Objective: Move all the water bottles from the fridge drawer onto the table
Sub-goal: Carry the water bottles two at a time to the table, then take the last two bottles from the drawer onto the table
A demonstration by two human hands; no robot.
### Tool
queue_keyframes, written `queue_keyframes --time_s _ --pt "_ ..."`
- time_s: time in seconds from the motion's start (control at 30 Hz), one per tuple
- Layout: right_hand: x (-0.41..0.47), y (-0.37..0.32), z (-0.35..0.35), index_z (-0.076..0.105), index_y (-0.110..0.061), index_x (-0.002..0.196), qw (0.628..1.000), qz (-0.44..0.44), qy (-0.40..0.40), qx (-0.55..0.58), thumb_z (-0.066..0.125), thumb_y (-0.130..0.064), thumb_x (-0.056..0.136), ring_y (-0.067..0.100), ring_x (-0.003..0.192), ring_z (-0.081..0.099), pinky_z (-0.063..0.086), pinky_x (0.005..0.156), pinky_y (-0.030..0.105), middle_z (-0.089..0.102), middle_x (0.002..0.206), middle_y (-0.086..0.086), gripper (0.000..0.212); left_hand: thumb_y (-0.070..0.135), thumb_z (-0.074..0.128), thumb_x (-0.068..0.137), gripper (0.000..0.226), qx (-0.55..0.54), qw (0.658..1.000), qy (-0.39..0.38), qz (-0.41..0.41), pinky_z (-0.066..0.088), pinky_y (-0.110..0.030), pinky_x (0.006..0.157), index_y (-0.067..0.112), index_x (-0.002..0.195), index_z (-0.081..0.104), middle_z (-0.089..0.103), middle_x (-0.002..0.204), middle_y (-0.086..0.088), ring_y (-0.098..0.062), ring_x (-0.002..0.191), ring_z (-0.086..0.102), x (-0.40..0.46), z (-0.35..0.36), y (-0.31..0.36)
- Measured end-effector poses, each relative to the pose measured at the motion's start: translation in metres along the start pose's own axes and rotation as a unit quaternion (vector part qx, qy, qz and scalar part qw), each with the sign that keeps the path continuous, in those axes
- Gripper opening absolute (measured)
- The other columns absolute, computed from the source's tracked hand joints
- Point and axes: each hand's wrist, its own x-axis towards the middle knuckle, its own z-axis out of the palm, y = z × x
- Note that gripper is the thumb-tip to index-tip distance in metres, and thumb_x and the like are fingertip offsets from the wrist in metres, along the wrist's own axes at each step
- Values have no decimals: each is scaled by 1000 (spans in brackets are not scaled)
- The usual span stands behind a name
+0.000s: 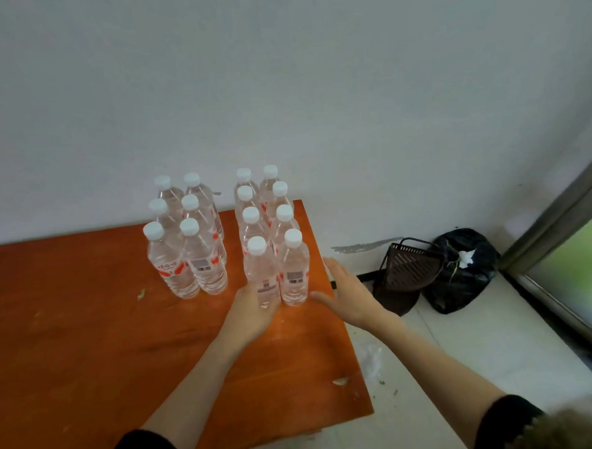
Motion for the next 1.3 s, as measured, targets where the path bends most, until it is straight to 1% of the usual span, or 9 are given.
queue_keyframes --time_s 0.07,0.17,0.27,0.43,0.67,0.8,0.97,1.1,1.3 --pt "-21 7 -16 10 -24 150 992 15 12 -121 53 -47 89 22 146 8 15 118 47 8 158 1 78 39 53 89 45 32 998 -3 51 43 -28 96 26 131 44 53 129 10 -10 120 51 -14 8 9" --pt "-56 12 -52 3 -25 150 963 -11 46 -265 46 -53 90 23 146 -7 4 116 53 -6 159 1 79 49 49 89 66 115 987 12 108 32 -41 111 30 145 21 28 151 5 -15 139 29 -27 15 44" --pt "-93 12 -96 -3 -25 149 932 -3 98 -349 44 -55 90 24 145 -11 0 115 56 -11 158 1 82 51 43 91 71 228 958 42 169 18 -42 115 28 148 8 6 158 0 -20 145 10 -32 15 94" --pt "-175 7 -167 -9 -26 148 876 59 215 -428 42 -61 87 26 145 -12 -5 112 57 -14 158 1 87 55 34 92 71 304 904 38 297 6 -50 117 30 148 -1 -4 158 0 -24 146 -2 -35 27 178" --pt "-322 5 -188 -8 -29 148 809 211 315 -449 36 -64 87 27 145 -14 -6 112 58 -18 157 3 84 59 26 91 71 304 825 6 476 -3 -50 115 30 148 -4 -5 158 2 -22 145 -8 -93 72 264" --pt "-407 2 -172 -2 -30 149 778 297 368 -414 32 -65 86 26 146 -10 -6 111 58 -10 158 1 80 67 5 78 82 267 785 -36 558 3 -52 114 26 149 3 3 158 -1 -24 146 1 -151 105 289" --pt "-524 -5 -141 -6 -30 148 719 417 400 -387 32 -64 89 25 145 -11 -3 112 58 -14 158 1 79 63 23 88 74 201 758 -118 610 3 -51 115 25 149 4 2 158 1 -22 146 -2 -249 158 303" --pt "-622 -11 -113 -6 -32 148 679 485 418 -360 35 -64 88 24 145 -13 -8 112 56 -14 158 1 79 67 3 76 84 162 713 -160 663 2 -51 116 25 149 4 3 158 4 -20 146 -2 -333 195 324" --pt "-758 -6 -88 -8 -32 148 626 554 425 -347 27 -66 88 22 144 -17 -9 114 54 -15 157 0 77 66 3 77 83 128 652 -189 723 1 -50 115 25 149 8 9 158 3 -21 146 1 -463 253 357"
